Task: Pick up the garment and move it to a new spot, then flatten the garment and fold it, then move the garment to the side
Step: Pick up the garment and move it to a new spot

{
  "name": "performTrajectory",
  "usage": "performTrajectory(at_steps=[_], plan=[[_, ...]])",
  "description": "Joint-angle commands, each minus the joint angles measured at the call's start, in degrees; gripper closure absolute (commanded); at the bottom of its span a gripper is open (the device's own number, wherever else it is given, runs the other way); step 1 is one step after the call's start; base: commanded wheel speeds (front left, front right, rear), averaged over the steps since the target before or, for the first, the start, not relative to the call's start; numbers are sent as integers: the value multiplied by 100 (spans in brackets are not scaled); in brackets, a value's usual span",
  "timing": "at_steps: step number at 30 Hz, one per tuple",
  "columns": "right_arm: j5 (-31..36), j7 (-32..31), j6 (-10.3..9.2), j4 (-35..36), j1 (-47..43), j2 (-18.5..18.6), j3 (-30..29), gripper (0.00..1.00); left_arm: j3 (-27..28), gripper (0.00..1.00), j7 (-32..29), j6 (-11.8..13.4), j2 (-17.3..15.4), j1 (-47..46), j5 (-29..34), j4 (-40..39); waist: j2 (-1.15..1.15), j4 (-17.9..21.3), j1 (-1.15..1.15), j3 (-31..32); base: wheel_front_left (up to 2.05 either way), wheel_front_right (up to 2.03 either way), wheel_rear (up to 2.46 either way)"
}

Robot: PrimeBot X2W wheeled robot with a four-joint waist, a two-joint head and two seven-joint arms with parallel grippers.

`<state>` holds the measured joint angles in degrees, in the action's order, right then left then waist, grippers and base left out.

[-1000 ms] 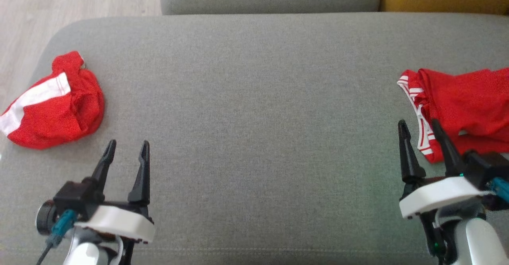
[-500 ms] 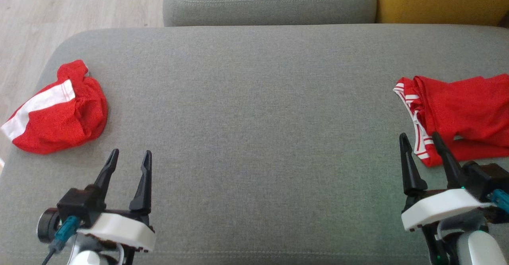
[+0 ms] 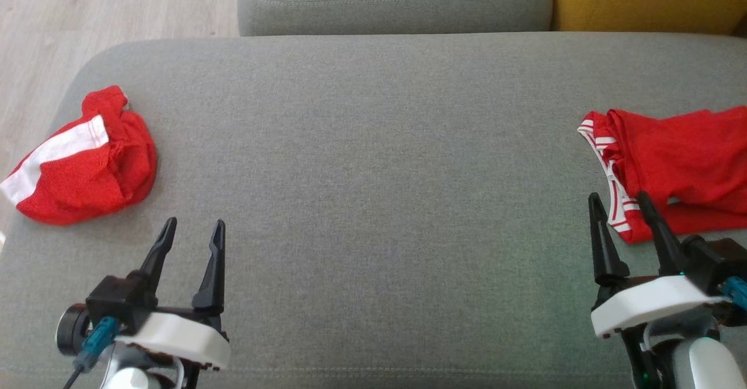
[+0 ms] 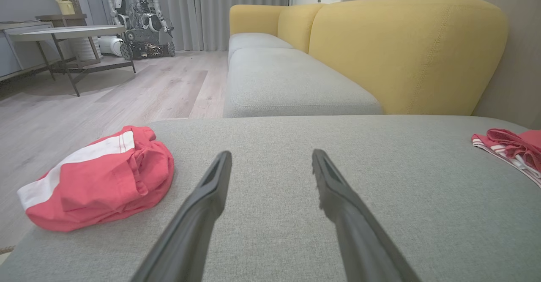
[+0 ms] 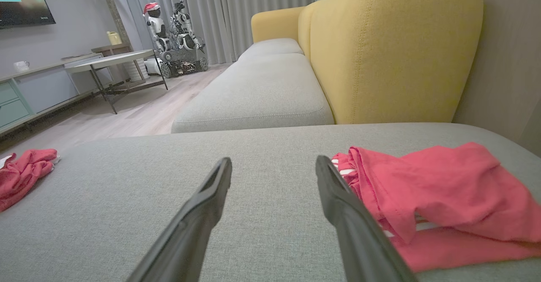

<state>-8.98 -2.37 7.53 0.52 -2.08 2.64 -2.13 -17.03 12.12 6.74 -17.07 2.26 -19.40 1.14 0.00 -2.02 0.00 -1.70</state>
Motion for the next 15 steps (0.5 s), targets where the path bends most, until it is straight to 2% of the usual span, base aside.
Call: performTrajectory(at_steps=[1,10,15], plan=[[38,-6,-4,233,117,24,104,0,200,0,4,48,-131,-244,-42,-205,0,-19,0,-7,0,0,0],[52,-9,-4,265,121,24,40,0,206,0,34,67,-139,-301,-77,-198,0,-135,0,-46,0,0,0],[74,-22,-4,359,81,24,67,0,210,0,67,78,-108,-379,-103,-167,0,-409,0,-40,0,0,0]])
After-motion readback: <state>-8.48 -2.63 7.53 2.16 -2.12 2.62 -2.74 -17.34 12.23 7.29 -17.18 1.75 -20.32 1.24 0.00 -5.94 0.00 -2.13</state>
